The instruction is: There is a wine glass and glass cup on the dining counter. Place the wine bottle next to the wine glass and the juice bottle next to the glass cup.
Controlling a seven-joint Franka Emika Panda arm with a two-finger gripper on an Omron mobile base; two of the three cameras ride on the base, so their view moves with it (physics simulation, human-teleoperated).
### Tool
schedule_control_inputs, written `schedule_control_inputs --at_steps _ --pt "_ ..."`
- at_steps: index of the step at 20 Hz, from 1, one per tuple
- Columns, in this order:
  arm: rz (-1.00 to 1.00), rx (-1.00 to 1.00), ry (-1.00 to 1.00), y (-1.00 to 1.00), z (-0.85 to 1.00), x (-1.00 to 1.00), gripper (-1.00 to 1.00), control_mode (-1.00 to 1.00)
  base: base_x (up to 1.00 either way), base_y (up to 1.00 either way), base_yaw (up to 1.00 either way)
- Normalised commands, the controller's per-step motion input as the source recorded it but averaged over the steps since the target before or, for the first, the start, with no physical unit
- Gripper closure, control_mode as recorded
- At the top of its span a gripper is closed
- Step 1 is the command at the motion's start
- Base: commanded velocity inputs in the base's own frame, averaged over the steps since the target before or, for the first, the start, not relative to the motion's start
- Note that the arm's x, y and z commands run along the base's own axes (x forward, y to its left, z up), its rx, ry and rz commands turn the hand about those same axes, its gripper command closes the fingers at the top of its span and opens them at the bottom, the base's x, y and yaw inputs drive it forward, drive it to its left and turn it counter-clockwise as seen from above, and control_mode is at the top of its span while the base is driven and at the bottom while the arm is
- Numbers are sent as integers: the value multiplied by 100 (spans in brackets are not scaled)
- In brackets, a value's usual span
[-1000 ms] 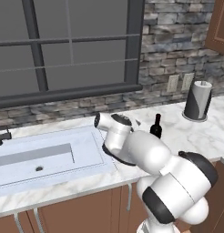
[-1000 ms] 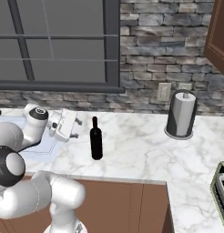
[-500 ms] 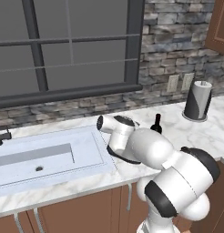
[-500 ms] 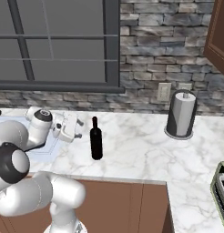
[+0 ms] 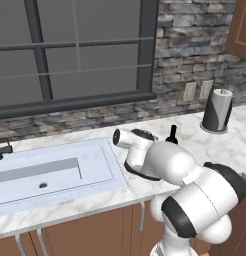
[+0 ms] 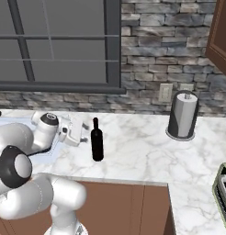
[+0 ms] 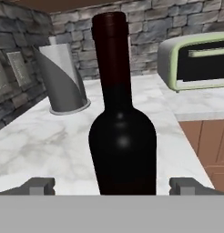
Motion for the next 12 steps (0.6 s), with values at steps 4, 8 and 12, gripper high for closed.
schedule_control_inputs --at_steps 4,8,12 --pt "0 0 1 -16 -13 9 -100 -100 0 0 0" --pt "0 0 0 -13 -12 8 -100 -100 0 0 0" --pt "0 0 0 -14 -10 4 -100 -100 0 0 0"
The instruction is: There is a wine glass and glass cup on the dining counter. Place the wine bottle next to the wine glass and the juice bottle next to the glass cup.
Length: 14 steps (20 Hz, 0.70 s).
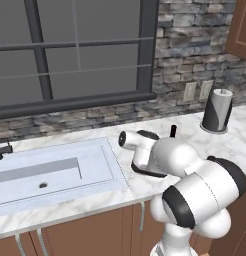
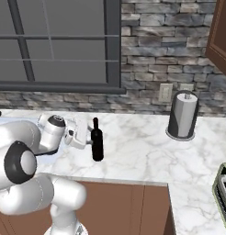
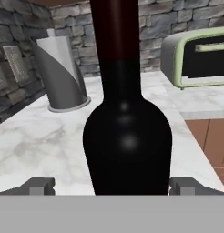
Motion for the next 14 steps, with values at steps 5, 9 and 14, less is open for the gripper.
schedule_control_inputs --at_steps 5,9,14 --pt "0 0 0 -17 -10 2 -100 -100 0 0 0" --pt "0 0 0 -15 -9 7 -100 -100 0 0 0" --pt "0 0 0 -13 -6 4 -100 -100 0 0 0"
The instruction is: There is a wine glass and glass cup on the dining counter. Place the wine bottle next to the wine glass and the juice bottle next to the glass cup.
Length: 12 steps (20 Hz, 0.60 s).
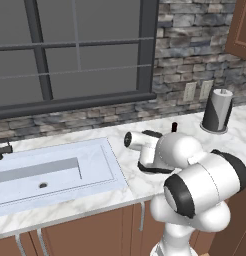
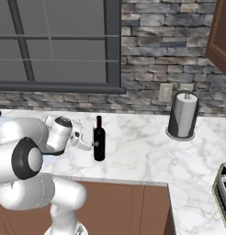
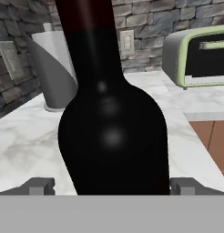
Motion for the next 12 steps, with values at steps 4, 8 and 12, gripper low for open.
schedule_control_inputs --at_steps 4,8,12 --pt "0 0 0 -15 -3 0 -100 -100 0 0 0" --pt "2 0 0 -18 0 0 100 -100 0 0 0" --pt "2 0 0 -14 0 -1 100 -100 0 0 0"
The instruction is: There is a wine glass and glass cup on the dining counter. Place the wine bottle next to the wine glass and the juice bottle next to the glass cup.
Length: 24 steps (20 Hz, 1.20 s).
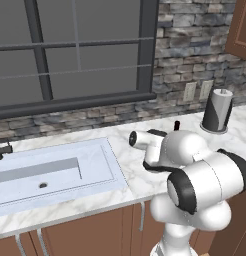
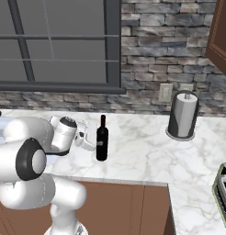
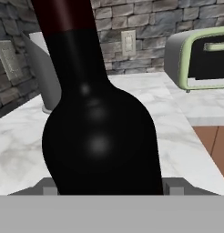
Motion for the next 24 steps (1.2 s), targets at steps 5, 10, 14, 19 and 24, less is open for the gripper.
schedule_control_inputs --at_steps 5,10,14,19,24 --pt "3 0 0 -5 0 -9 100 -100 0 0 0" --pt "5 0 -2 10 14 -21 100 -100 0 0 0" --pt "2 0 0 47 44 -24 100 -100 0 0 0" --pt "3 0 0 54 48 -19 100 -100 0 0 0" --pt "9 0 2 45 50 -26 100 -100 0 0 0"
